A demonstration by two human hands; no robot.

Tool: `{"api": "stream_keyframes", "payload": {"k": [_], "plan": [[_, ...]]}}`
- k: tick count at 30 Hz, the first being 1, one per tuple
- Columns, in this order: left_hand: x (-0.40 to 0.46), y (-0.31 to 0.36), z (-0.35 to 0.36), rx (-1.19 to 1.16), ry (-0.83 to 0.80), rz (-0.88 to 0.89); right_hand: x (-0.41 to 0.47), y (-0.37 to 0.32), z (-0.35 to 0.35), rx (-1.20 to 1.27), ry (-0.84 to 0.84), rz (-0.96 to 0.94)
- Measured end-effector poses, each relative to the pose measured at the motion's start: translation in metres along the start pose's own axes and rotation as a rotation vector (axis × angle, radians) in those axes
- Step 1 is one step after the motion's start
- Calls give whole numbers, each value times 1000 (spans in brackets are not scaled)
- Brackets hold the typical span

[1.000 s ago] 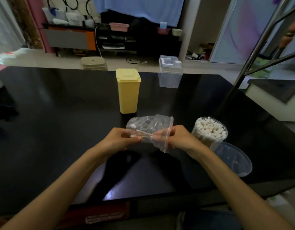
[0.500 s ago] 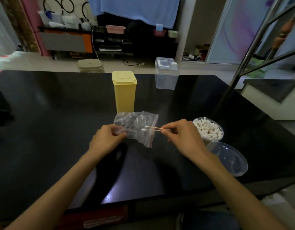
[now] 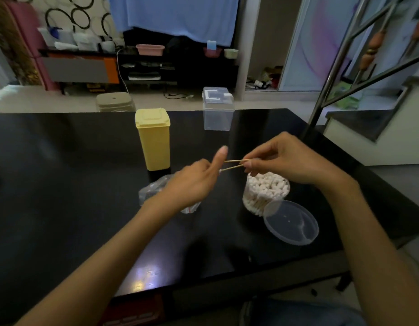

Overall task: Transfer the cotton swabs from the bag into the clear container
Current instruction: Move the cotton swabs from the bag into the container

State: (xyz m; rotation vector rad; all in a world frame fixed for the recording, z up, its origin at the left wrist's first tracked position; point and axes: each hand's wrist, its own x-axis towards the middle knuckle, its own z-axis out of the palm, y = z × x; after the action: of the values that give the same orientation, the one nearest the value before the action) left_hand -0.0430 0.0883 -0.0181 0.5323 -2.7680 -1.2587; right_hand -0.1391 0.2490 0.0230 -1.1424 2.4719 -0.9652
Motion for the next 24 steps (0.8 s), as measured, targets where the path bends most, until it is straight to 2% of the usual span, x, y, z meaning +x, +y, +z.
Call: {"api": "stream_keyframes", "payload": {"k": [3, 9, 12, 16, 20, 22, 24], "plan": [[22, 23, 20, 35, 2, -11, -6, 13, -9, 15, 33, -19], [55, 37, 54, -78, 9, 73, -13, 48, -19, 97, 96, 0], [64, 43, 67, -205, 3, 75, -16, 63, -20, 279, 148, 9], [69, 50, 80, -398, -7, 90, -19, 72, -14, 676, 230, 57], [68, 58, 85, -518, -90, 145, -15, 75, -8, 1013, 260, 150], [70, 60, 88, -557, -92, 152, -11, 76, -7, 1094, 272, 204], [72, 58, 89, -580, -45, 144, -9, 77, -6, 1070, 291, 206]]}}
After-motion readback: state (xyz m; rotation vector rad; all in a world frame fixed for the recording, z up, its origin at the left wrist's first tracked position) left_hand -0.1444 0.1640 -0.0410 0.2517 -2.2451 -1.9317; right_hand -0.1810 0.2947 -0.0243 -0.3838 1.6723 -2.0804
